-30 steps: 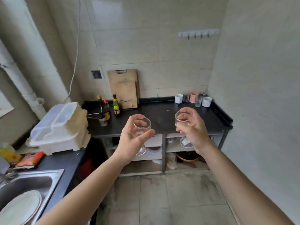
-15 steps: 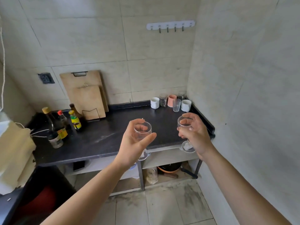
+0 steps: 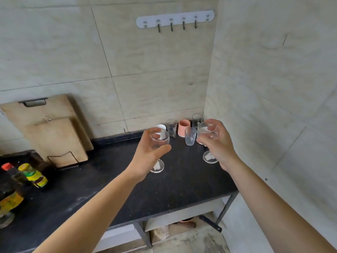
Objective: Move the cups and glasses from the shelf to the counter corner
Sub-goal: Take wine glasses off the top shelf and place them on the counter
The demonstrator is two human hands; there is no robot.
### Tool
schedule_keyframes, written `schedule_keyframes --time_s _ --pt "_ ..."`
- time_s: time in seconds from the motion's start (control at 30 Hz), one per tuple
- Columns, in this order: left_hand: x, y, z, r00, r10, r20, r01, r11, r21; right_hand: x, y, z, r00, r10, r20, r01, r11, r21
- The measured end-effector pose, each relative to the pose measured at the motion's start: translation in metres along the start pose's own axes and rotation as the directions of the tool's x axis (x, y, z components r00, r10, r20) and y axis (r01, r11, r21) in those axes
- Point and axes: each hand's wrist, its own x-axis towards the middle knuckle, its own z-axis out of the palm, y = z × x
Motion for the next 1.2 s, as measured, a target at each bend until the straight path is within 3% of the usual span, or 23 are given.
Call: schedule_keyframes --time_s 0.2,0.3,0.4,0.6,0.8,0.93,1.2 --pt "0.1 -0.042 0.01 0.991 -0.06 -0.121 0.072 0.993 0.096 0.124 0.055 0.018 0.998 -0.042 0.047 0.047 0.993 -0.107" --pt "0.155 -0.073 0.011 0.949 -0.097 -0.301 0.159 0.969 0.187 0.195 0.089 0.028 0.983 -0.02 0.182 0.055 0.98 -0.191" --pt "0.201 -0.106 0.007 0.913 -0.136 -0.385 0.264 0.916 0.302 0.251 0.122 0.038 0.964 0.033 0.265 0.05 0.953 -0.298" --pt "0.255 -0.17 0.003 0.872 -0.283 -0.4 0.442 0.806 0.394 0.323 0.175 0.066 0.902 0.107 0.418 0.13 0.856 -0.501" --pt "0.295 -0.232 0.002 0.858 -0.351 -0.375 0.505 0.708 0.493 0.35 0.218 0.084 0.817 0.172 0.55 0.279 0.716 -0.639" --pt "0.316 -0.263 -0.002 0.859 -0.374 -0.351 0.511 0.679 0.527 0.361 0.243 0.093 0.819 0.171 0.548 0.36 0.589 -0.723" --pt "0.342 -0.299 0.002 0.896 -0.383 -0.225 0.438 0.678 0.59 0.365 0.279 0.101 0.844 0.244 0.479 0.291 0.541 -0.789"
